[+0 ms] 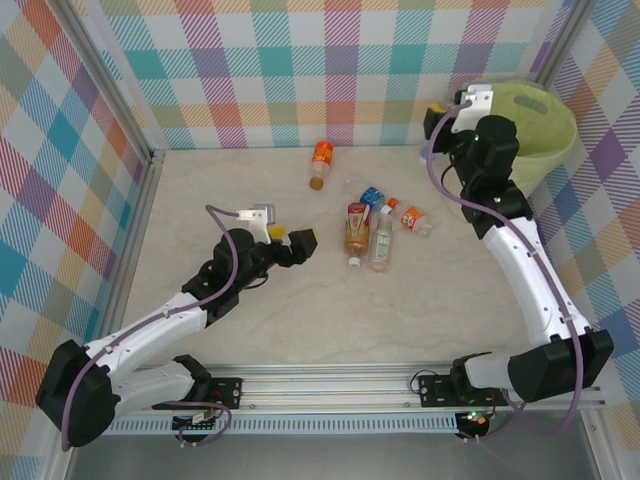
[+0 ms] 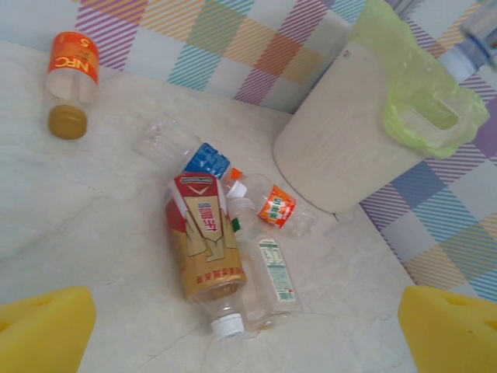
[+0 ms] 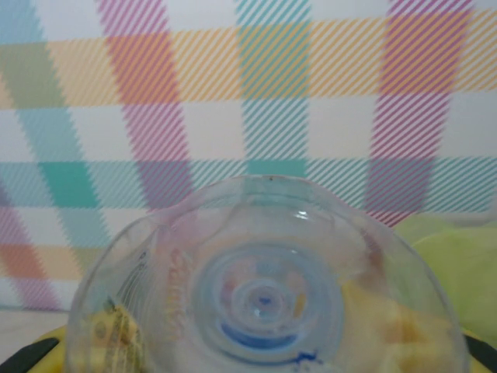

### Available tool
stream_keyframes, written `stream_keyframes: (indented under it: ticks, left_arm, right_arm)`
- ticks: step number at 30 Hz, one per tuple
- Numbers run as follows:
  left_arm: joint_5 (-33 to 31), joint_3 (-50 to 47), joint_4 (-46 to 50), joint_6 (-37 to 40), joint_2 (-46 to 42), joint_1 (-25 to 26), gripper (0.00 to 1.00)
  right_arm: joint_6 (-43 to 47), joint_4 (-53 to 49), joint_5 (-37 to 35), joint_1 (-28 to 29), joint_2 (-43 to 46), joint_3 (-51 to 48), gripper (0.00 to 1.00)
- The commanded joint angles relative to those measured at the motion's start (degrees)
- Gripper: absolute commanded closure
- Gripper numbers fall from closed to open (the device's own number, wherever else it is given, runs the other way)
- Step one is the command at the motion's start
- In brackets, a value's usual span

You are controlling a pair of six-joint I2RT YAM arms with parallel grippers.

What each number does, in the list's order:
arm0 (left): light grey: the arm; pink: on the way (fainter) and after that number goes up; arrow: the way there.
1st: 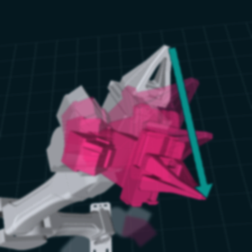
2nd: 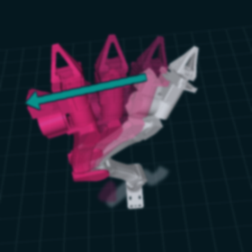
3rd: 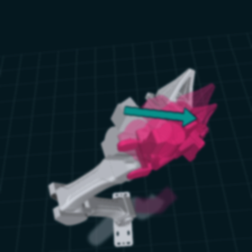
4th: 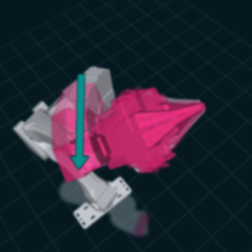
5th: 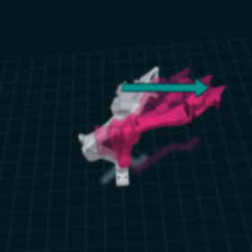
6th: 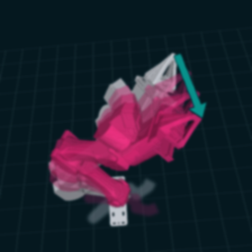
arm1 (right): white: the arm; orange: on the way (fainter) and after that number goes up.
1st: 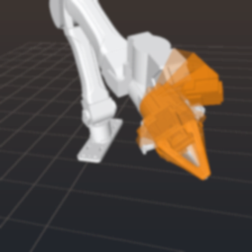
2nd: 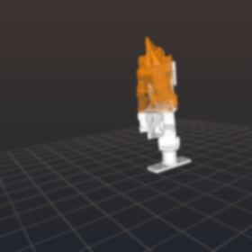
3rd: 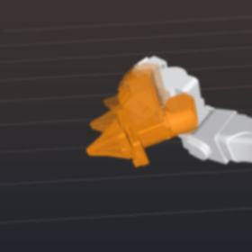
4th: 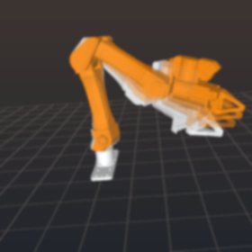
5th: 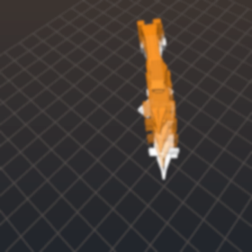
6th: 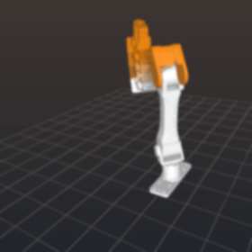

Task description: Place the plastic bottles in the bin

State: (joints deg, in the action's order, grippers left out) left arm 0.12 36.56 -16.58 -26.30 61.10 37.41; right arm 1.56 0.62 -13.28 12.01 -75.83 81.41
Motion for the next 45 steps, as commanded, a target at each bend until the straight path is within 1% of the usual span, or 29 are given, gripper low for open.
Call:
stream_keyframes:
  ticks: [1,3,6,9,13,14,15,17,18,20,22,24,27,28,30,33,35,37,41,43,45]
  left_arm:
    - [-3.3,-1.3,0.06,1.35,-1.74,-0.05,0.0]
    - [-3.46,-1.48,-0.03,1.38,-1.76,-0.05,0.0]
    - [-3.62,-1.82,-0.27,1.08,-1.56,-0.05,0.0]
    - [-3.61,-2.19,-1.12,0.17,-1.27,-0.05,0.0]
    - [-3.29,-2.34,-1.1,-0.39,-1.02,-0.05,0.0]
    - [-3.29,-2.28,-0.87,-0.38,-0.98,-0.05,0.0]
    - [-3.35,-2.28,-0.75,-0.35,-1.11,-0.05,0.0]
    - [-3.29,-2.23,-0.24,-0.34,-1.22,-0.05,0.0]
    - [-3.33,-2.19,0.02,-0.47,-1.26,-0.05,0.0]
    - [-3.59,-2.1,0.62,-0.62,-1.39,-0.12,0.0]
    - [-3.93,-2.1,0.8,-1.03,-1.34,-0.14,0.0]
    - [-4.62,-2.02,1.02,-1.42,-1.06,-0.23,0.0]
    - [-5.99,-1.51,1.79,-2.28,0.03,-0.23,0.0]
    - [-6.31,-1.36,1.81,-2.51,0.53,-0.23,0.0]
    - [-6.62,-0.92,2.08,-3.25,1.5,-0.31,0.0]
    - [-6.61,-0.37,2.24,-3.92,2.77,-0.32,0.0]
    - [-7.38,-0.1,2.79,-4.52,3.37,-0.32,0.0]
    - [-8.96,-0.15,3.5,-5.45,3.61,-0.41,0.0]
    - [-11.56,-1.08,4.27,-7.48,3.13,-0.75,0.0]
    - [-12.39,-1.66,4.51,-8.13,2.57,-0.91,0.0]
    - [-13.09,-2.42,4.8,-9.02,2.12,-1.19,0.0]
  right_arm:
    - [7.97,7.31,-8.43,-4.91,-3.35,4.0,0.61]
    - [7.94,7.98,-8.52,-8.27,-5.73,6.99,0.61]
    - [8.82,9.49,-9.12,-11.22,-9.2,10.19,0.61]
    - [10.99,11.13,-10.28,-12.55,-12.64,12.09,0.6]
    - [12.98,9.23,-11.6,-13.07,-17.07,14.71,0.55]
    - [13.6,9.04,-12.21,-13.11,-18.01,14.96,0.51]
    - [13.91,8.77,-13.12,-13.09,-18.8,15.22,0.46]
    - [13.49,6.39,-16.0,-13.12,-20.24,16.41,0.29]
    - [12.57,4.68,-17.11,-13.07,-20.63,17.17,0.23]
    - [10.92,1.51,-18.18,-13.08,-20.76,18.03,0.16]
    - [8.88,-1.21,-18.01,-13.07,-19.94,18.17,0.13]
    - [6.92,-4.76,-15.35,-13.07,-18.59,18.22,0.1]
    - [4.6,-12.75,-10.1,-13.07,-16.62,19.17,0.05]
    - [2.19,-15.0,-8.71,-13.02,-15.75,19.03,0.04]
    - [0.7,-18.22,-5.85,-13.04,-13.87,18.1,0.01]
    - [-0.45,-22.49,2.43,-13.01,-10.7,15.76,0.0]
    - [-1.49,-25.51,10.18,-13.04,-8.57,13.85,0.0]
    - [-2.54,-26.45,17.24,-12.99,-6.39,10.79,0.0]
    - [-4.08,-24.08,29.63,-12.98,-2.22,3.17,0.0]
    - [-5.58,-23.78,33.48,-12.99,-1.3,0.61,0.0]
    - [-8.96,-24.85,34.97,-12.82,-1.33,-1.4,0.0]
